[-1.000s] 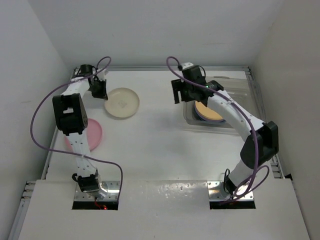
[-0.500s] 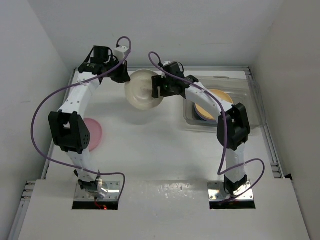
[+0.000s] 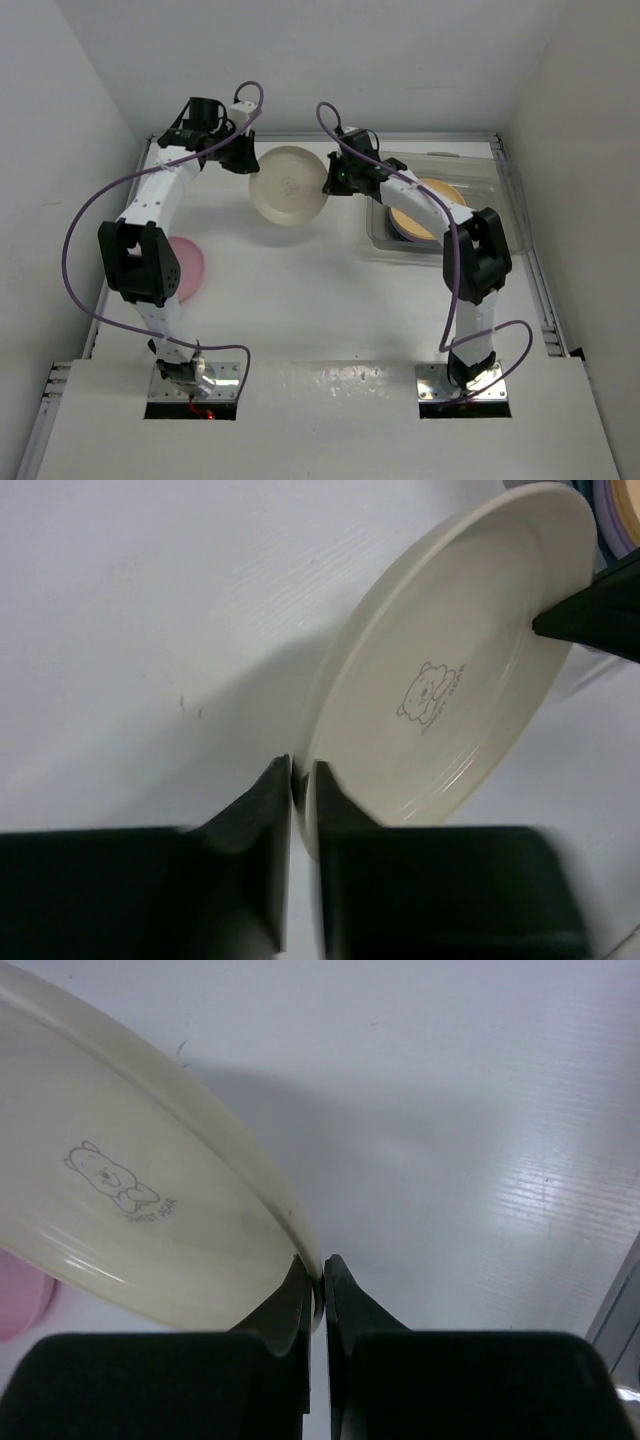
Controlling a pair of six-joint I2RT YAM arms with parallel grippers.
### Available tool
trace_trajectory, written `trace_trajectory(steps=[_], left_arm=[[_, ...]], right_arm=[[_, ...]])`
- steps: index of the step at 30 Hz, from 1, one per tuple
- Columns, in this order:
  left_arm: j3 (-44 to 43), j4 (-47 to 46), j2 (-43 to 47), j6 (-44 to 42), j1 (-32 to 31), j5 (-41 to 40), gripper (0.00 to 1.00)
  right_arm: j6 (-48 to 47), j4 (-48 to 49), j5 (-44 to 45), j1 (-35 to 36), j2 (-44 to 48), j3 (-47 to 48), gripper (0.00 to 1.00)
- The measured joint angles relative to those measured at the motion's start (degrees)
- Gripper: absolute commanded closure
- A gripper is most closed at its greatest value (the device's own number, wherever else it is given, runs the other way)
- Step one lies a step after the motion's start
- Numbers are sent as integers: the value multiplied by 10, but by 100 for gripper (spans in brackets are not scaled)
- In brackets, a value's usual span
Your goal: Place the plates into the plastic bin on the countertop
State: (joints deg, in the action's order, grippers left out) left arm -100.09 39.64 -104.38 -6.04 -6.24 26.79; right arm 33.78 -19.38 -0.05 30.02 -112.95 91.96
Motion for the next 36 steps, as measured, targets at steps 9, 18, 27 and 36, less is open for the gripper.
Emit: trace_trajectory(steps=[9,18,27,36], left_arm=[[-2,0,0,2,25,-68,1],[46,-7,18,3,174,-176,1],[99,5,26,3,247,-178,2],[132,8,48,-23,304,-174,1]], right_arm=[[30,-50,-7,-102,118,-68,100],[41,-188,7,-342,290,-171,100],[33,-254,-21,-407,205,-190,76],[1,-274,-3,-387,143,-171,38]])
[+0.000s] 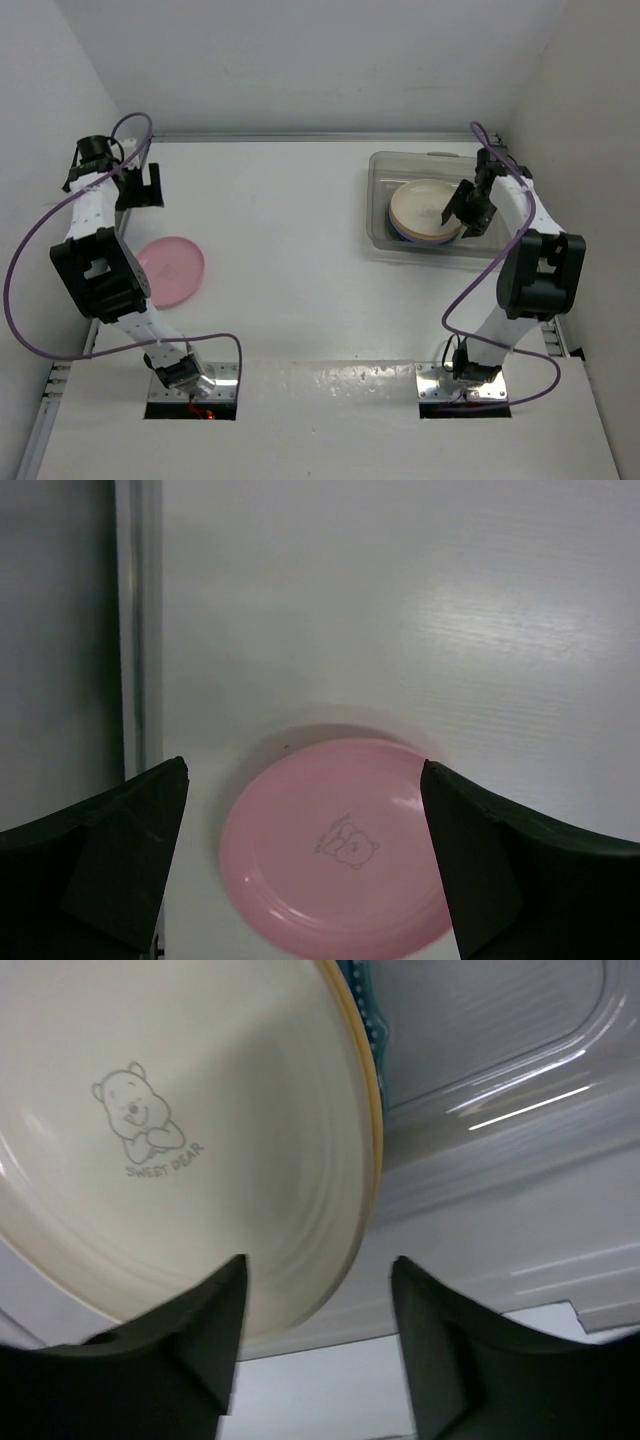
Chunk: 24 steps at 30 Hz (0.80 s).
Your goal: Place the plates into the plastic bin on the countertop
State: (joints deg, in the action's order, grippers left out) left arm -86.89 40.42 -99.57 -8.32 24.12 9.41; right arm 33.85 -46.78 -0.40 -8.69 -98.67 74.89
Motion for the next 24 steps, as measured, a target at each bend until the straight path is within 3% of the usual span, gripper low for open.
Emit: trace_trajectory(steps=[4,9,13,14,15,16,18,24], left_arm=[[47,5,3,-31,45,-33,1],[126,12,-14,-64,101,-71,12],[166,6,-49,-79,129,-75,35],[179,5,-59,-85,131,-81,53],[183,5,-64,-82,131,-82,63],[183,12,-71,-85,131,-82,82],[180,14,-71,-90,131,-81,100],[157,30,-69,-101,119,32,100]], right_arm=[[-21,-18,44,16,0,9,28],[-55,-30,114,58,15,33,25],[-78,-28,143,118,48,50,25],[-83,-29,150,137,54,64,25],[-86,-27,153,150,56,75,25],[-89,-25,157,164,56,89,25],[-98,-19,167,188,57,109,25],[-136,9,148,275,58,126,19]])
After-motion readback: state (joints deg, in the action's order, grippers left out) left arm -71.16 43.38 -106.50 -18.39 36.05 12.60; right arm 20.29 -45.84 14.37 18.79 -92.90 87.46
